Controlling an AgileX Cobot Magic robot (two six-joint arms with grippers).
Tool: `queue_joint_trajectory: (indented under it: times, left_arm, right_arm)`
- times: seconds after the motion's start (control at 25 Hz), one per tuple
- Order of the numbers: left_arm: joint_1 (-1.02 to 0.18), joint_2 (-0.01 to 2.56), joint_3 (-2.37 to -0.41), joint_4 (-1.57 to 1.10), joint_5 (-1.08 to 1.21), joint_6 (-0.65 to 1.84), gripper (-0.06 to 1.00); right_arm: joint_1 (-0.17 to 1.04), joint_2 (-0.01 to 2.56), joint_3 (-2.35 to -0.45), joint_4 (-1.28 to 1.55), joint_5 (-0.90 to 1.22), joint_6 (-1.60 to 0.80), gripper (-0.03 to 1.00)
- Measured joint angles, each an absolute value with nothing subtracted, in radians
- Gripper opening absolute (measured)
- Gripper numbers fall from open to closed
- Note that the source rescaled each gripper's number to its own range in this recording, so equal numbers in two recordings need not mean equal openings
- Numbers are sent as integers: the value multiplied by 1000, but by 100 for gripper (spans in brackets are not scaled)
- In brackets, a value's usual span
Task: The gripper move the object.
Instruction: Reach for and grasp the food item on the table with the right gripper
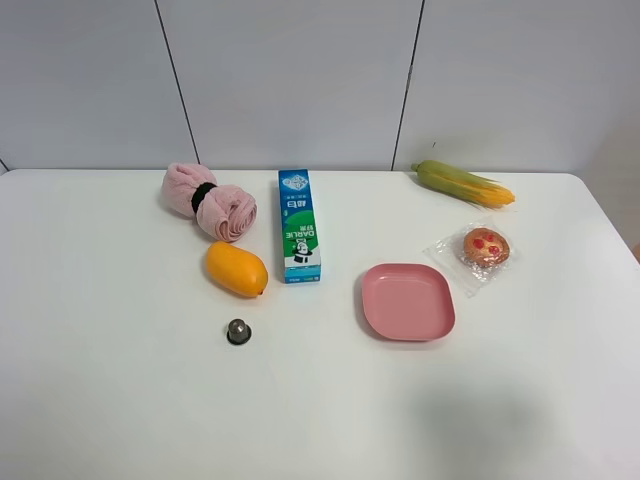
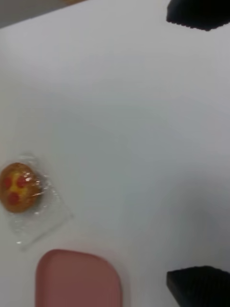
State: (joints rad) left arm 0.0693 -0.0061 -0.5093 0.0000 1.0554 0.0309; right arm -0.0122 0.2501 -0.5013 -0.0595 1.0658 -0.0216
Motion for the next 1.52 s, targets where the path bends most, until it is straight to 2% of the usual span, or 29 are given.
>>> queue_joint_trajectory:
  times: [0.16,0.56,0.84,1.28,1.52]
  left_arm:
    - [69,-6,-509,0,1055,31,100]
    - [69,-6,-509,0,1055,31,100]
    - [69,-6,-509,0,1055,31,100]
    - [69,-6,-509,0,1055,31,100]
    - [69,-6,-509,0,1055,31,100]
  right_arm:
    - [-12,408,-575,-59,1051,-13,100]
    - [-12,855,-1000,-59,1024,35,100]
    - [-12,1146,-1192,-59,1025,73,100]
    - [-12,1459,-1260,-59,999,74,100]
    - [-12,1591,-1262,-59,870,74,100]
